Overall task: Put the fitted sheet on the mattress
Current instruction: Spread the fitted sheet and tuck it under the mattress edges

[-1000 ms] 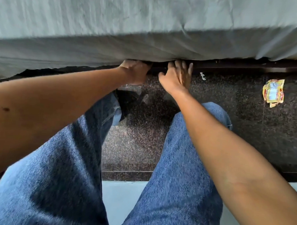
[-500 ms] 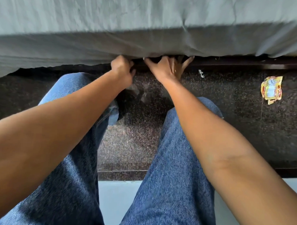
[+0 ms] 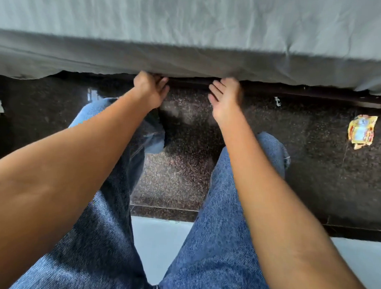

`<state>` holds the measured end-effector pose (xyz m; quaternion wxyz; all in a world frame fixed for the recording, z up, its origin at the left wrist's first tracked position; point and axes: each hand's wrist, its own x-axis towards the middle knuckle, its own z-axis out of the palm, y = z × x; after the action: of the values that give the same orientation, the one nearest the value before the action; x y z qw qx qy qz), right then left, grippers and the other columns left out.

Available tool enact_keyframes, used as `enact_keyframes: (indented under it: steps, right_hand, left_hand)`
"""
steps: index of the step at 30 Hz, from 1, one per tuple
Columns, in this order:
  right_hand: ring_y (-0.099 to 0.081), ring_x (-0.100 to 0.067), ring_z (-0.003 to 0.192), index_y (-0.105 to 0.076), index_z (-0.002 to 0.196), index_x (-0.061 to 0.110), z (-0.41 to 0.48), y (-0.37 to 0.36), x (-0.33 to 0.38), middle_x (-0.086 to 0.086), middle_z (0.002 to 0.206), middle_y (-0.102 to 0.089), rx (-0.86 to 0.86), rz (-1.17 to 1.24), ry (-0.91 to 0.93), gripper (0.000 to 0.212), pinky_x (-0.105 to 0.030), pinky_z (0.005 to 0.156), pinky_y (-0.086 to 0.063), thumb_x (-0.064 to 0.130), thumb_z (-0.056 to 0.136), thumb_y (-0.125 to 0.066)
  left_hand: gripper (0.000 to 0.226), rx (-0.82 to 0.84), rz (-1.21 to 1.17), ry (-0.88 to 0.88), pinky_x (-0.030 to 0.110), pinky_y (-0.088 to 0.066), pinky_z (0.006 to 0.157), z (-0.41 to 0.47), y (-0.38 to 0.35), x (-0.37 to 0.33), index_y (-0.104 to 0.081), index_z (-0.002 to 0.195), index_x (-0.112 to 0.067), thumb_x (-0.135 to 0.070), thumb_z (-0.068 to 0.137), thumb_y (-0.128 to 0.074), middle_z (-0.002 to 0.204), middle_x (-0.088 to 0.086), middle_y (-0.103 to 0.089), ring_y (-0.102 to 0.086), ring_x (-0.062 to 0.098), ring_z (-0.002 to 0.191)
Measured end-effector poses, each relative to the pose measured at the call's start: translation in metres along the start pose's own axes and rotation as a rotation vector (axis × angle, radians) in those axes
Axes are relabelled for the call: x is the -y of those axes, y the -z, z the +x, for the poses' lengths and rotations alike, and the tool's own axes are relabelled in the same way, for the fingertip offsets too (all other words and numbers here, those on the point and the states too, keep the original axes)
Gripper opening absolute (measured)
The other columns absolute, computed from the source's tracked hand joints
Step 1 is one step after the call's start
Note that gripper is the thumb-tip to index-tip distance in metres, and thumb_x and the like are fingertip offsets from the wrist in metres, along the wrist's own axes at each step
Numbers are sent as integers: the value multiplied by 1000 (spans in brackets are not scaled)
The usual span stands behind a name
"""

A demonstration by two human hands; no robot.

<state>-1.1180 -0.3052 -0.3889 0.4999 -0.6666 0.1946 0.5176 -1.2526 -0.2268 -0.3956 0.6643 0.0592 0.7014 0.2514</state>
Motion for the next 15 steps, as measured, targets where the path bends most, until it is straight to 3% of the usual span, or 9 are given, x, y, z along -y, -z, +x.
enact_keyframes:
  steps: [1,3,6,9,11,15]
  right_hand:
    - [-51,-31,123,-52,125,0,-2,-8,-3,-17,129,-55,102,247,-123,40,-38,95,-41,26,100,-34]
    - [-32,-28,139,-31,144,1,-2,-19,-6,-14,150,-33,180,532,-233,54,-43,111,-28,35,102,-25]
    - [-19,-26,144,-22,147,3,-4,-36,-11,-12,156,-20,199,706,-238,60,-45,115,-20,42,101,-24]
    - [-17,-25,145,-21,148,3,-1,-46,-18,-11,156,-18,183,773,-216,68,-47,115,-17,49,98,-28]
    - [-17,-25,145,-21,148,4,-1,-50,-21,-11,156,-19,199,825,-196,74,-49,116,-15,55,95,-32]
    - [-18,-27,144,-21,148,7,-2,-58,-22,-11,154,-22,154,882,-176,81,-51,116,-14,62,91,-35]
  left_hand:
    - [40,5,-41,11,32,-39,96,1,10,-9,-48,126,-10,-18,99,-20,116,5,-56,-58,14,89]
    - [35,57,-70,27,33,-35,98,5,26,-22,-51,116,-11,-18,98,-21,114,5,-54,-60,15,91]
    - [41,86,-85,55,34,-31,105,15,46,-42,-52,125,-13,-17,98,-20,125,5,-56,-59,18,108]
    - [38,81,-131,75,38,-26,113,26,59,-53,-54,115,-10,-20,98,-21,113,6,-59,-54,18,112]
    - [39,77,-167,88,41,-29,110,26,59,-58,-51,121,-6,-19,98,-22,125,10,-55,-51,23,121]
    - [32,97,-338,107,44,-43,100,29,57,-61,-55,115,-5,-19,96,-32,119,17,-57,-54,31,109]
